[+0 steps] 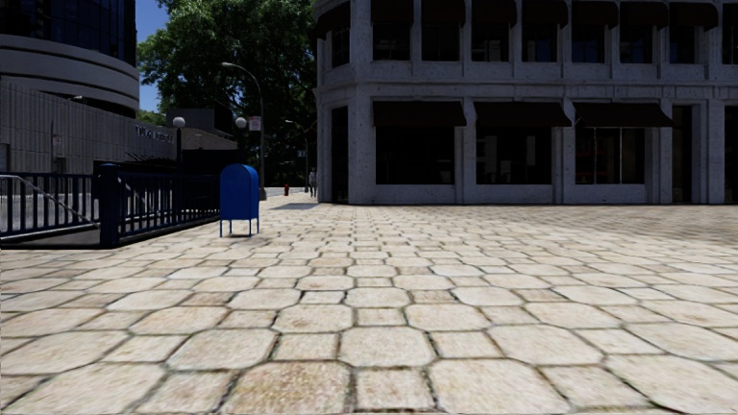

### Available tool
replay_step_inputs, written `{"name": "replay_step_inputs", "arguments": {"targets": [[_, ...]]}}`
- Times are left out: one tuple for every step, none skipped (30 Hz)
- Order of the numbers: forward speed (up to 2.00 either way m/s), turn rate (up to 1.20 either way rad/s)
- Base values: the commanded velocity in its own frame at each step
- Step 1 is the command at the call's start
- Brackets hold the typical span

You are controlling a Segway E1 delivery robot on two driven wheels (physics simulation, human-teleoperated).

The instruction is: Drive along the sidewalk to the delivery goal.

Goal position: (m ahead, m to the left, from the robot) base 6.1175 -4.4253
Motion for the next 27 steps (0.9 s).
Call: {"name": "replay_step_inputs", "arguments": {"targets": [[1.52,0.0],[1.52,0.0],[1.52,0.0],[1.52,0.0],[1.52,0.0],[1.52,0.0],[1.52,0.0],[1.52,0.0],[1.52,0.0],[1.52,0.0],[1.52,0.0],[1.52,0.0],[1.52,0.0],[1.52,0.0],[1.52,0.0],[1.52,0.0],[1.52,0.0],[1.52,0.0],[1.52,0.0],[1.52,0.0],[1.52,0.0],[1.52,0.0],[1.52,0.0],[1.52,0.0],[1.52,0.0],[1.52,0.0],[1.52,0.0]]}}
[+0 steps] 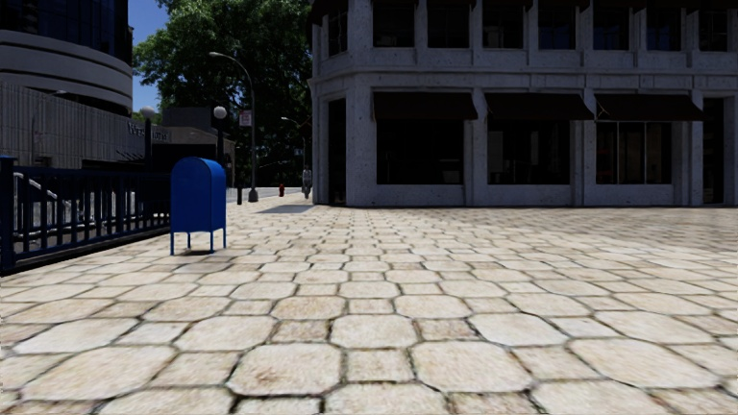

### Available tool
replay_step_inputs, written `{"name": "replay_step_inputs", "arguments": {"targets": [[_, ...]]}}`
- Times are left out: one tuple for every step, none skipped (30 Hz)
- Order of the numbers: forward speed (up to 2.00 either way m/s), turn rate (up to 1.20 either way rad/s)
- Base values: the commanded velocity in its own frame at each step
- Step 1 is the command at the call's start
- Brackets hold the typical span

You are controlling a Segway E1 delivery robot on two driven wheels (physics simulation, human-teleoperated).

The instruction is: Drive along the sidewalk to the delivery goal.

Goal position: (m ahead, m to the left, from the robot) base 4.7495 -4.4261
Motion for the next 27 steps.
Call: {"name": "replay_step_inputs", "arguments": {"targets": [[1.52,0.0],[1.52,0.0],[1.52,0.0],[1.52,0.0],[1.52,0.0],[1.52,0.0],[1.52,0.0],[1.52,0.0],[1.52,0.0],[1.52,0.0],[1.52,0.0],[1.52,0.0],[1.52,0.0],[1.52,0.0],[1.52,0.0],[1.52,0.0],[1.5,0.0],[1.49,0.0],[1.48,0.0],[1.48,0.0],[1.47,0.0],[1.44,0.0],[1.43,0.0],[1.39,0.0],[1.39,0.0],[1.36,0.0],[1.35,0.0]]}}
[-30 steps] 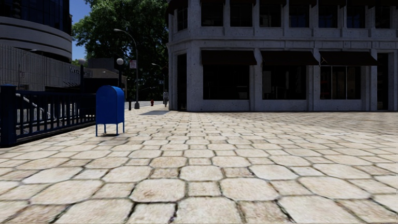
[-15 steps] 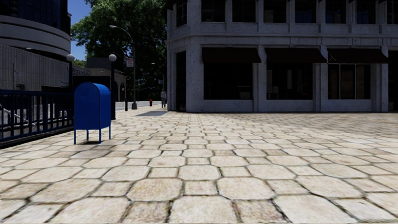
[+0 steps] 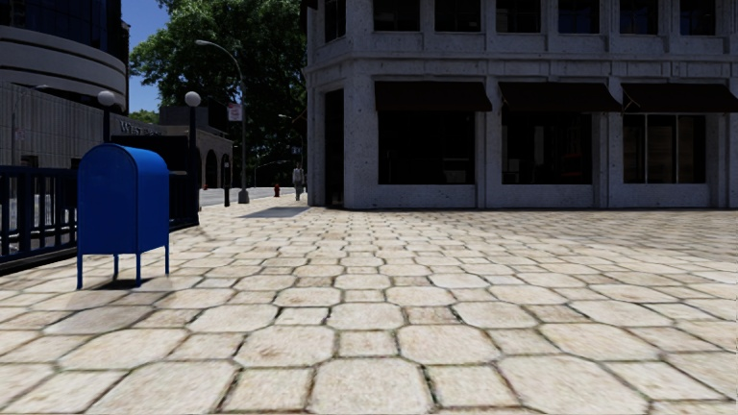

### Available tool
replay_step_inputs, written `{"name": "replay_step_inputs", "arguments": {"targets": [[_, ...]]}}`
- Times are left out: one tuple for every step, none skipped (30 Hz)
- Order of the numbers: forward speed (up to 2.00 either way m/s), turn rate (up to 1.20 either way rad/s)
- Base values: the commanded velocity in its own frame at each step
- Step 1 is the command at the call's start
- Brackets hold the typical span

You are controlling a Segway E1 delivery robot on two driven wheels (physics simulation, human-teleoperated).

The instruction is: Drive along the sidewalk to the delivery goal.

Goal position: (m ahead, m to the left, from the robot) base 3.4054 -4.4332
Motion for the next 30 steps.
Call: {"name": "replay_step_inputs", "arguments": {"targets": [[1.35,0.0],[1.35,0.0],[1.35,0.0],[1.34,0.0],[1.34,0.0],[1.34,0.0],[1.34,0.0],[1.34,0.0],[1.34,0.0],[1.34,0.0],[1.34,0.0],[1.34,0.0],[1.34,0.0],[1.34,0.0],[1.34,0.0],[1.34,0.0],[1.34,-0.07],[1.34,-0.36],[1.34,-0.5],[1.34,-0.5],[1.34,-0.58],[1.34,-0.72],[1.34,-0.82],[1.34,-0.84],[1.34,-0.84],[1.34,-0.85],[1.34,-0.85],[1.34,-0.85],[1.33,-0.85],[1.33,-0.85]]}}
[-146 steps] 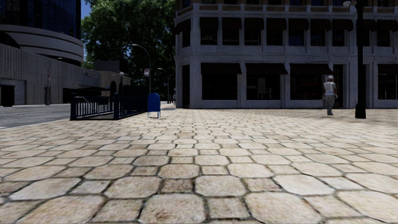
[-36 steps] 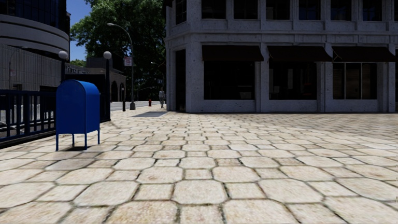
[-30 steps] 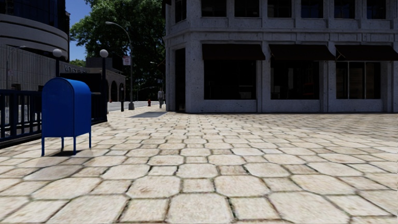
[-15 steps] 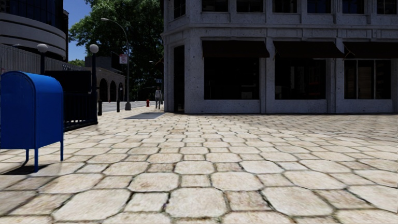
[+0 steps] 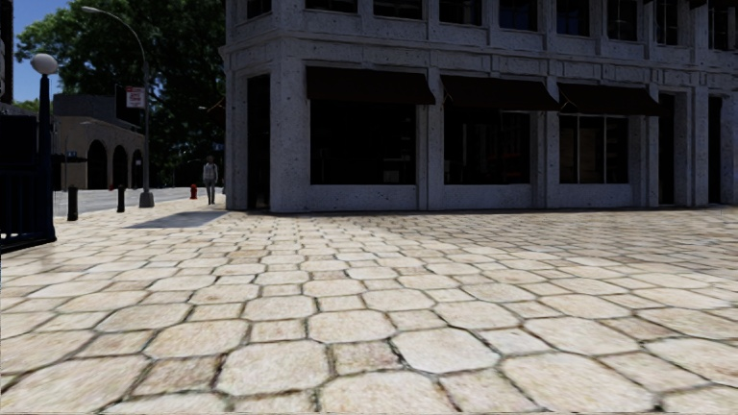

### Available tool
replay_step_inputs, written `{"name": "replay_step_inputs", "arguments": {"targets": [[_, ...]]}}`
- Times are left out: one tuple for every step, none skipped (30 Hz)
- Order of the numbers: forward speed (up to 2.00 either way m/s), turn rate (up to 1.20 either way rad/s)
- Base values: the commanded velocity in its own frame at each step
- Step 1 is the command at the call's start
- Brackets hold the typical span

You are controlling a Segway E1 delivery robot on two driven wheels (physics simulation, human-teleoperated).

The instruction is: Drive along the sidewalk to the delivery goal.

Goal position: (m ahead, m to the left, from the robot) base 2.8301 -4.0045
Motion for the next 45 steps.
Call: {"name": "replay_step_inputs", "arguments": {"targets": [[1.33,-0.85],[1.33,-0.85],[1.33,-0.85],[1.33,-0.85],[1.33,-0.85],[1.33,-0.85],[1.33,-0.85],[1.33,-0.85],[1.33,-0.85],[1.33,-0.85],[1.33,-0.85],[1.33,-0.85],[1.33,-0.85],[1.33,-0.85],[1.33,-0.85],[1.33,-0.85],[1.33,-0.85],[1.33,-0.85],[1.33,-0.85],[1.33,-0.85],[1.33,-0.85],[1.33,-0.85],[1.33,-0.85],[1.33,-0.85],[1.33,-0.85],[1.33,-0.85],[1.33,-0.85],[1.33,-0.85],[1.33,-0.85],[1.33,-0.85],[1.33,-0.85],[1.33,-0.85],[1.33,-0.85],[1.33,-0.85],[1.33,-0.85],[1.33,-0.85],[1.33,-0.85],[1.33,-0.85],[1.33,-0.85],[1.33,-0.85],[1.33,-0.85],[1.33,-0.85],[1.33,-0.85],[1.33,-0.85],[1.33,-0.85]]}}
